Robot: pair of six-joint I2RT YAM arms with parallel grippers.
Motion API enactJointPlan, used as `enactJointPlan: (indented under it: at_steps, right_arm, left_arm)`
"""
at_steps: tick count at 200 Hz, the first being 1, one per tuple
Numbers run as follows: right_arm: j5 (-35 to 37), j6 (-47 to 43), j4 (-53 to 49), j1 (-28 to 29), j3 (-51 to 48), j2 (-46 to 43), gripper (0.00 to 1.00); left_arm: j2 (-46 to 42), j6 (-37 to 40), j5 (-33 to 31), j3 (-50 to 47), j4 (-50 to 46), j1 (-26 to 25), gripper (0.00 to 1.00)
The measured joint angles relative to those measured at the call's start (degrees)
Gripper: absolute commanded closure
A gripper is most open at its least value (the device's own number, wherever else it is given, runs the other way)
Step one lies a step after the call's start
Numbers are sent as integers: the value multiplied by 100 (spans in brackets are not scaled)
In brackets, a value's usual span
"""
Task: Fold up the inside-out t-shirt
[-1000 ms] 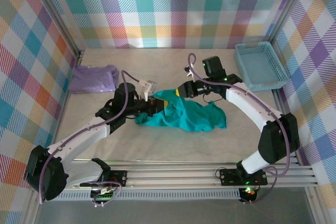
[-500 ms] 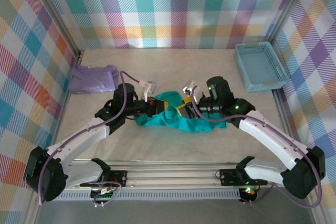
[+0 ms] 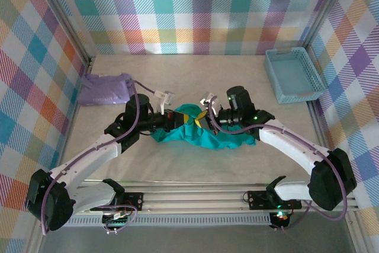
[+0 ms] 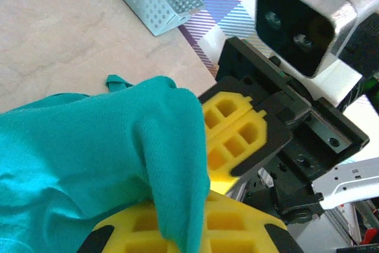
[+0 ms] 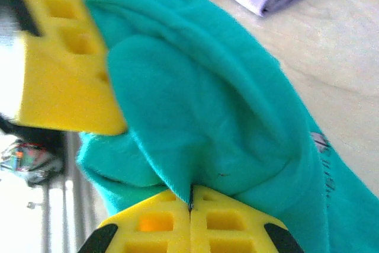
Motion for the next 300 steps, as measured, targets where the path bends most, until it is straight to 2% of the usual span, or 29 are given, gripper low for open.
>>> enactJointPlan:
  at_steps: [11,37,47,73,96,129,148,173,189,246,300]
  right_arm:
    - [-382,170,184,-70,-35,2,100]
    - [-1132,592,730,-101,-66,42,100]
    - [-1307,713,892,-116,-76,68,100]
    - [-1593,1056,1259,-144,-122,149,100]
    - [-1672,1235,1410,-157,-122,245,100]
    - [-1628,1346,1456,-157,-122,304,100]
    - [-1585,1353,1453,-157,-122,310,100]
    - [-1521,1351,1451,-157,-122,356,100]
    - [-1482,1351,1436,-157,-122,369,100]
    - [-1349,1340,1320,-157,-122,367,100]
    - [-1263,1235,1169,-157,-122,345,100]
  left_arm:
    - [0,-66,4,0,-4,26,94]
    - [-26,-94,-105,0,-74,31,74]
    - [-68,-94,-208,0,-175,33,65]
    - [-280,24,-686,2,-627,37,49]
    - [-487,166,-1178,39,-1150,37,41]
    - [-815,319,-1832,214,-2041,0,36]
    - [-1027,378,-2068,363,-2472,-116,37]
    - [-1102,400,-2061,546,-2752,-365,48]
    - [-997,380,-1880,636,-2769,-492,53]
    - [-306,356,-1480,743,-2708,-566,56]
    - [37,358,-1438,769,-2555,-566,71]
